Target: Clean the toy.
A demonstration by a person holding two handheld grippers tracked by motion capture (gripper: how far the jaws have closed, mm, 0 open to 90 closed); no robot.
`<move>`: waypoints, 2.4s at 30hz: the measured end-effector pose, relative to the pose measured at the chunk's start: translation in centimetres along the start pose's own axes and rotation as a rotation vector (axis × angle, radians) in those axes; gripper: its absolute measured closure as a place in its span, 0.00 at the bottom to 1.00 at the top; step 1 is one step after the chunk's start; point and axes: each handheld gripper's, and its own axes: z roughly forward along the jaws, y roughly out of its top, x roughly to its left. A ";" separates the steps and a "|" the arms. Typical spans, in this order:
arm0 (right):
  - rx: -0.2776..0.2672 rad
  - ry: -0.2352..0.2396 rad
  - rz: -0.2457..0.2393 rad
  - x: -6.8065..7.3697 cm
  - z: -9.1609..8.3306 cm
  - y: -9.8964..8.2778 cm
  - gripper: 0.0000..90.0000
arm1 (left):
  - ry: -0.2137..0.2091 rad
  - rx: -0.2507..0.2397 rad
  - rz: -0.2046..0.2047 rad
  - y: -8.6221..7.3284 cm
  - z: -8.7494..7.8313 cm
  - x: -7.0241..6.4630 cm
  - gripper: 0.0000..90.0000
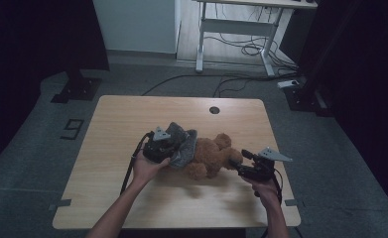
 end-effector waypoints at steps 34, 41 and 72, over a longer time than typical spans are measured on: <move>0.229 -0.020 -0.065 1.0 8.1 -3.6 0.46 | -0.045 0.044 0.006 -2.3 3.1 -1.2 0.88; 0.213 -0.018 -0.053 0.8 7.6 -3.7 0.40 | -0.024 0.030 0.033 -2.9 1.1 -1.5 0.87; 0.229 0.001 -0.007 0.2 7.1 -4.3 0.37 | 0.198 0.163 -0.171 -15.7 -10.8 8.2 0.85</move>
